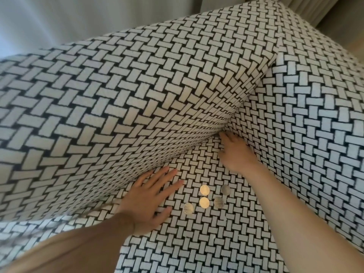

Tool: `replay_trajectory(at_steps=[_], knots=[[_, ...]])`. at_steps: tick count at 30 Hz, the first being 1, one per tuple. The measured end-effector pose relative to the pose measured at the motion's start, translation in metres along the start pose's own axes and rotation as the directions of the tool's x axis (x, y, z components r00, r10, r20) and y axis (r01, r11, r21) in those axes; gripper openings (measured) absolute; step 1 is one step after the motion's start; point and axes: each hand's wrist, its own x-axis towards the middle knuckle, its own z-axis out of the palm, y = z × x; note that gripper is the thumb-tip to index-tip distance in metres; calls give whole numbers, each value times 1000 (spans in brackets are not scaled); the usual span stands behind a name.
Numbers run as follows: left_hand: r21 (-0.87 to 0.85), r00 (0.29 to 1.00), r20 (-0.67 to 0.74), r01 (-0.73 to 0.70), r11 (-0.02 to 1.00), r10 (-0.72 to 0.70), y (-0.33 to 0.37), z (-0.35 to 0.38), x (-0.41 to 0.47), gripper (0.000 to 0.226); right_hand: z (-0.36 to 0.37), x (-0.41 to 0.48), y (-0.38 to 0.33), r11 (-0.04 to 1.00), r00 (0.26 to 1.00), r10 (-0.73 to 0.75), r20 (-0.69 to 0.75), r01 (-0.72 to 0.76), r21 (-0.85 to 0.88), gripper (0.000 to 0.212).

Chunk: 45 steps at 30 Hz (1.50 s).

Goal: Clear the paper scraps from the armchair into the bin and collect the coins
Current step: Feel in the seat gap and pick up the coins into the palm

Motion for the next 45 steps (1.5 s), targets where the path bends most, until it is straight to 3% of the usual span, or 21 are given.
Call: replay_trajectory(at_steps=[3, 8, 13, 27, 45], knots=[[3, 1000, 4, 7, 1000, -7, 0, 1, 0, 74, 12, 6, 0, 999, 998, 25, 64, -28, 46, 59], [4, 1000, -9, -4, 1000, 4, -1, 1, 0, 74, 22, 1, 0, 993, 998, 55, -21, -53, 101, 54], [-7, 1000, 4, 1, 1000, -1, -1, 3, 0, 73, 31, -3, 4, 988, 998, -17, -64, 26, 154, 53], [-14, 999, -34, -16, 1000, 16, -2, 5, 0, 73, 37, -61, -7, 998, 996, -67, -55, 67, -11, 56], [-13, 997, 77, 26, 1000, -25, 1, -2, -3, 61, 75, -163, -33, 998, 997, 1, 72, -5, 57, 55]])
